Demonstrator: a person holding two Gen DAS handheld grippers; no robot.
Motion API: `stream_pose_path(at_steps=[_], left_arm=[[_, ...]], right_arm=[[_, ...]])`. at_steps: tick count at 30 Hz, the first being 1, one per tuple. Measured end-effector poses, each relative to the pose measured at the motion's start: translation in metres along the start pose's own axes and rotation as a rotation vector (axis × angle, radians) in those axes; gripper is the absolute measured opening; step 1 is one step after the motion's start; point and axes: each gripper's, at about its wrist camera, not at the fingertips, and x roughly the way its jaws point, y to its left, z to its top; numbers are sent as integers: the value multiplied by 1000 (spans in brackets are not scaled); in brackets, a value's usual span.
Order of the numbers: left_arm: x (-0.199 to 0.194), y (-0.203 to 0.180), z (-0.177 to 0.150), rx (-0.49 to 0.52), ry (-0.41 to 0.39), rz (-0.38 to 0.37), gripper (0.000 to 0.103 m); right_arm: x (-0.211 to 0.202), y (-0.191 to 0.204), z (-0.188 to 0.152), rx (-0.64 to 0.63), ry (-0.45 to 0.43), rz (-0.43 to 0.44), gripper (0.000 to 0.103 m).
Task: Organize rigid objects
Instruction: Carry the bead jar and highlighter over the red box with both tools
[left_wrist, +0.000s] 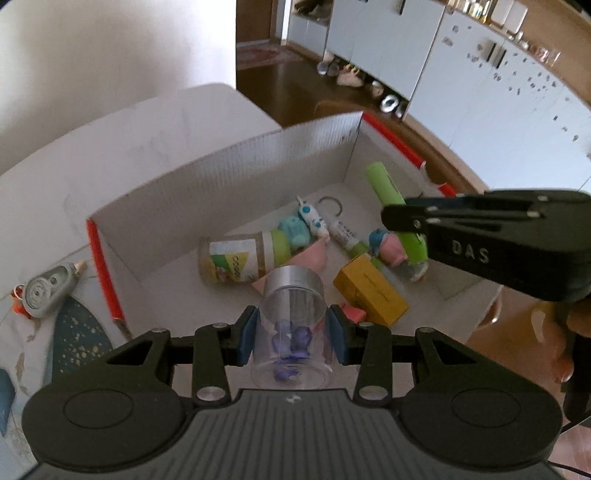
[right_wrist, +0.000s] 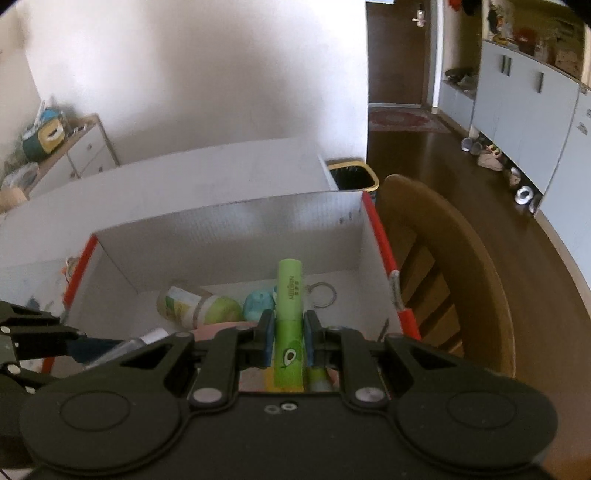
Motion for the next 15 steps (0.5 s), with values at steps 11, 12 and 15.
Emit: stream_pose_path(at_steps=[11, 12, 15], left_arm=[[40, -8, 7, -8, 101, 83, 40], [43, -9, 7, -7, 106, 91, 40], [51, -11, 9, -8, 126, 93, 40]], right_arm=[[33, -2, 2, -76, 87, -6, 15], [35, -1, 1, -82, 97, -4, 15], [41, -2, 0, -94, 119, -8, 15]])
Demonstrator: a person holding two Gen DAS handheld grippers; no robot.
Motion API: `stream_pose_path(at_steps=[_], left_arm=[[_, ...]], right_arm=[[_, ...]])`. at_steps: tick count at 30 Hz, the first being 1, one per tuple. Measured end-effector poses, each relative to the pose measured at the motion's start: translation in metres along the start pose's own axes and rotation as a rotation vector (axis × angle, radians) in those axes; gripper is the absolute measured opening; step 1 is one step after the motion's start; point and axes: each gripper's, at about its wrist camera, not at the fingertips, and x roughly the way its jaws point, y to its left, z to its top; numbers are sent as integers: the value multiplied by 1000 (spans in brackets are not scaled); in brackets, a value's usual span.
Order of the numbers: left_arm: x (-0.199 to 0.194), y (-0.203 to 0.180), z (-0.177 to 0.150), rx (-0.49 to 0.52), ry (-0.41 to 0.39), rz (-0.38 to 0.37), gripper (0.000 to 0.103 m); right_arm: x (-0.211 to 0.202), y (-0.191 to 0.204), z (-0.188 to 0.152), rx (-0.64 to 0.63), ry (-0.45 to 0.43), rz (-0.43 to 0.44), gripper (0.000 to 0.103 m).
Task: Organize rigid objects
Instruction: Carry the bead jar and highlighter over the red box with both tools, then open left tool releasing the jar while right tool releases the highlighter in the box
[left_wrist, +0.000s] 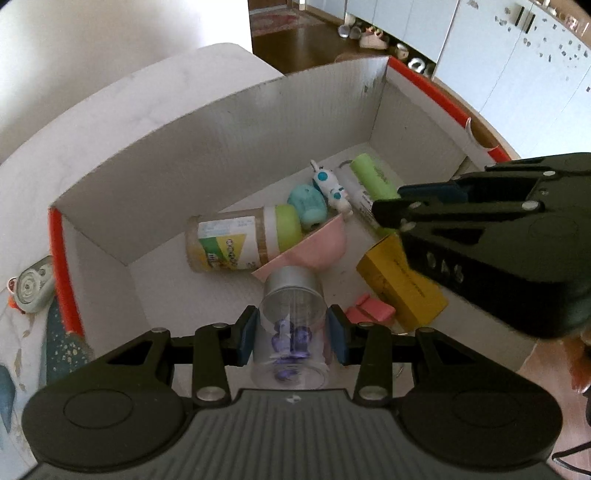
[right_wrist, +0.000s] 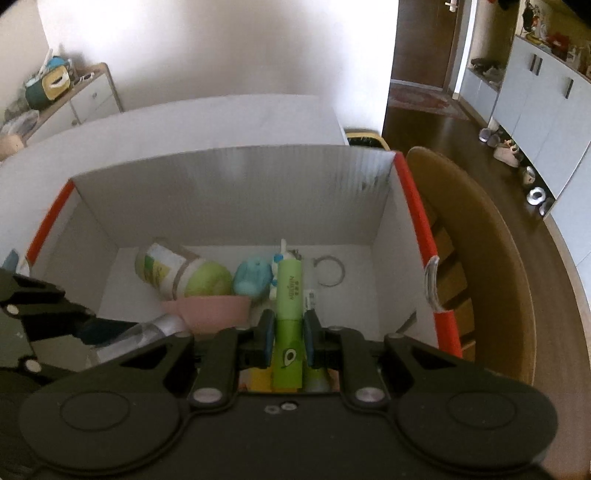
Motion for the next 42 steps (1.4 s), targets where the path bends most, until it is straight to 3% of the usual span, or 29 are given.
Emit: stream_pose_path(at_steps=[10, 22, 27, 36, 42], left_arm=[[23, 4, 4, -44, 97, -30, 40], [25, 14, 2, -90, 133, -64, 43], [12, 19, -2, -100, 105, -91, 62], [-30, 18, -13, -65, 11, -106, 62], [-68, 25, -19, -29, -94, -88, 62]], right_arm=[[6, -3, -3, 23, 45, 39, 16], [-13, -5, -8, 35, 44, 74, 20], [-26, -8, -8, 55, 21, 90, 22], [-58, -10, -9, 77, -49, 135, 26], [-78, -5, -14, 102, -100, 151, 43]])
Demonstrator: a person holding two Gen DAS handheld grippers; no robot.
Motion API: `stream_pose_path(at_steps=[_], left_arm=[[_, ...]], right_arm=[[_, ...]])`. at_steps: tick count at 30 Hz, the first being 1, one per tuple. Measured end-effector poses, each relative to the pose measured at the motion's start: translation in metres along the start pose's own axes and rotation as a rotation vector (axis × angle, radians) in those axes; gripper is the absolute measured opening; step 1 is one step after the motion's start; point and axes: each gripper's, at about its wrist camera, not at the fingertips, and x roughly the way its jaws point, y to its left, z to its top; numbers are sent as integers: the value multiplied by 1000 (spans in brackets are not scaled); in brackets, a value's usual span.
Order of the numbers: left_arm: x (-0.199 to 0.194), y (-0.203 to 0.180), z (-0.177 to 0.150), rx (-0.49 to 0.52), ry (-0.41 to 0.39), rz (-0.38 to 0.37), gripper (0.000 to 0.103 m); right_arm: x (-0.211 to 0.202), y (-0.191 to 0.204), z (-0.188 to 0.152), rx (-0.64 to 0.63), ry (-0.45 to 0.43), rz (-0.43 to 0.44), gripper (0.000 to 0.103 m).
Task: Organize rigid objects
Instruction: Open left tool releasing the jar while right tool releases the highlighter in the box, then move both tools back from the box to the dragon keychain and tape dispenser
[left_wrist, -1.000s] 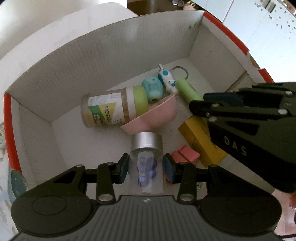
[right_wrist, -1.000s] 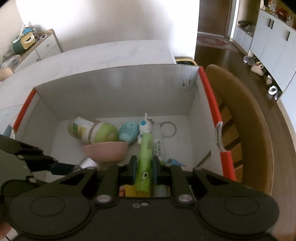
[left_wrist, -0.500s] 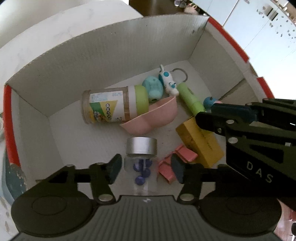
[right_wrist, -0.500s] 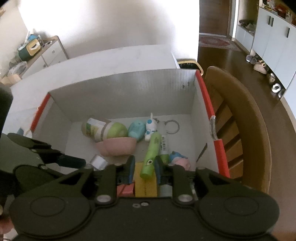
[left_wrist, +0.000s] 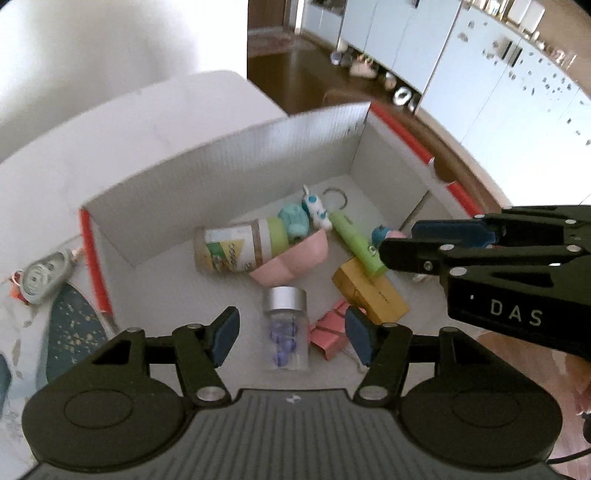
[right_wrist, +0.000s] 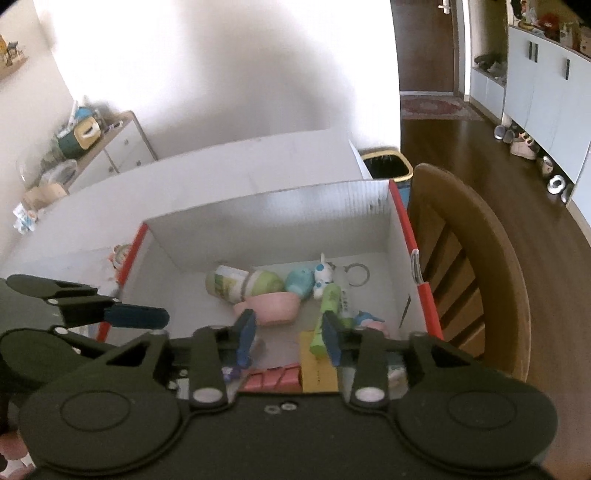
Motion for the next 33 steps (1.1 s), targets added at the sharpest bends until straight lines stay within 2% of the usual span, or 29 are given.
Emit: stream_pose_path(at_steps=[1, 8, 12, 13, 19, 23, 27, 33], left_arm=[[-7, 1, -2, -1, -13, -2, 62], [-42, 10, -16, 6, -104, -6, 62], [-59, 20, -27, 8, -145, -16, 65], [-63, 23, -29, 9, -154, -13, 68], [-86, 46, -40, -15, -199, -32, 69], [-100, 65, -46, -17, -235, -20, 69], [-113, 88, -53, -21, -273, -20, 79], [-126, 128, -61, -24, -308, 4, 81]], right_arm=[[-3, 2, -1, 1, -5, 6, 49], [-25, 15, -8, 9, -63, 30, 65], [-36, 27, -11, 14, -97, 39, 81], [-38, 31, -12, 14, -103, 43, 83], [-47, 62, -13, 6, -149, 55, 94], [-50, 86, -13, -27, -180, 53, 98], [-50, 113, -14, -56, -222, 63, 102], [-39, 151, -11, -88, -245, 52, 102]])
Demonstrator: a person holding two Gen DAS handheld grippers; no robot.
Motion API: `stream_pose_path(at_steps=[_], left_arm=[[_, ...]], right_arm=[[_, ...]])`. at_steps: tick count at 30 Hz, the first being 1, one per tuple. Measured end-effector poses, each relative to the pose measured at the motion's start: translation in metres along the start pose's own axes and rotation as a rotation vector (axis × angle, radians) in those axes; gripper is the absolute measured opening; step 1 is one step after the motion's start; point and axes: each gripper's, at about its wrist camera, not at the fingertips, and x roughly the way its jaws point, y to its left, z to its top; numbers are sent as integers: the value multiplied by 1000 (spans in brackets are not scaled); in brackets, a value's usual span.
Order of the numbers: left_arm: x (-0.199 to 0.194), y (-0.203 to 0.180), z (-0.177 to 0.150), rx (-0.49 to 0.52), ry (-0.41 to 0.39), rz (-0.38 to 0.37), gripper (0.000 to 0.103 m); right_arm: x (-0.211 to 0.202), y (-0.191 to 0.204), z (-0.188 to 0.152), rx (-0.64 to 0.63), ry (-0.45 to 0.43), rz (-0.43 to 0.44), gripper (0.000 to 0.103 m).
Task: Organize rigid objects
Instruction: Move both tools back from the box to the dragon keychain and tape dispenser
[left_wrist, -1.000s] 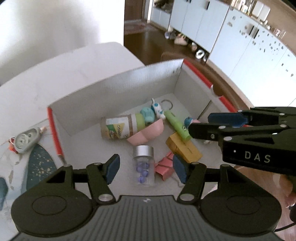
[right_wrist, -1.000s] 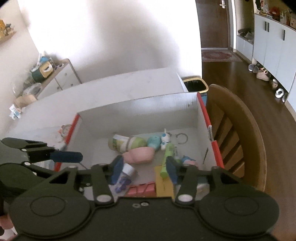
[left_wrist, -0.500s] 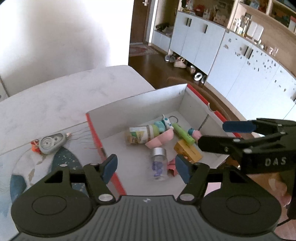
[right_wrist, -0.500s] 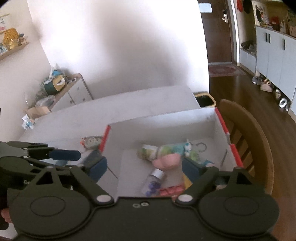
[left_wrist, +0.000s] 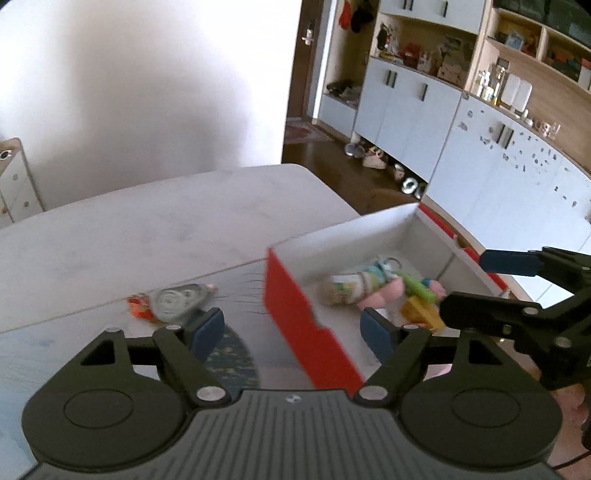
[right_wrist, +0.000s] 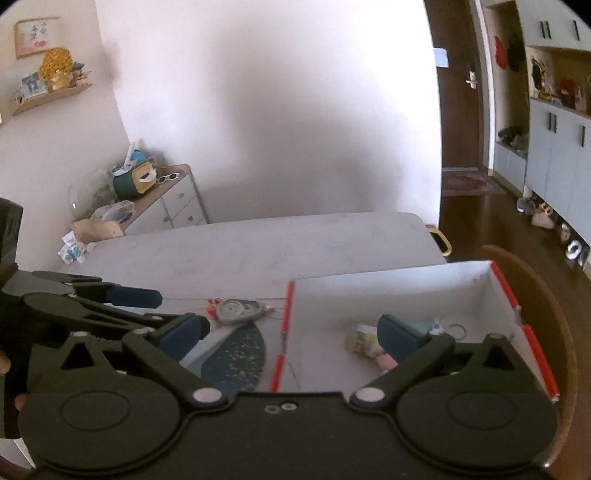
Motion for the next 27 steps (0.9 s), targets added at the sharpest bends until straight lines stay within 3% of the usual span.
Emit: stream_pose_path(at_steps=[15, 27], left_arm=[[17, 119, -32, -70, -22, 93, 82], [74, 168, -46, -16, -40, 108, 82]], right_arm=[[70, 73, 8, 9, 98, -4, 102], [146, 109, 23, 63, 210, -70, 102]])
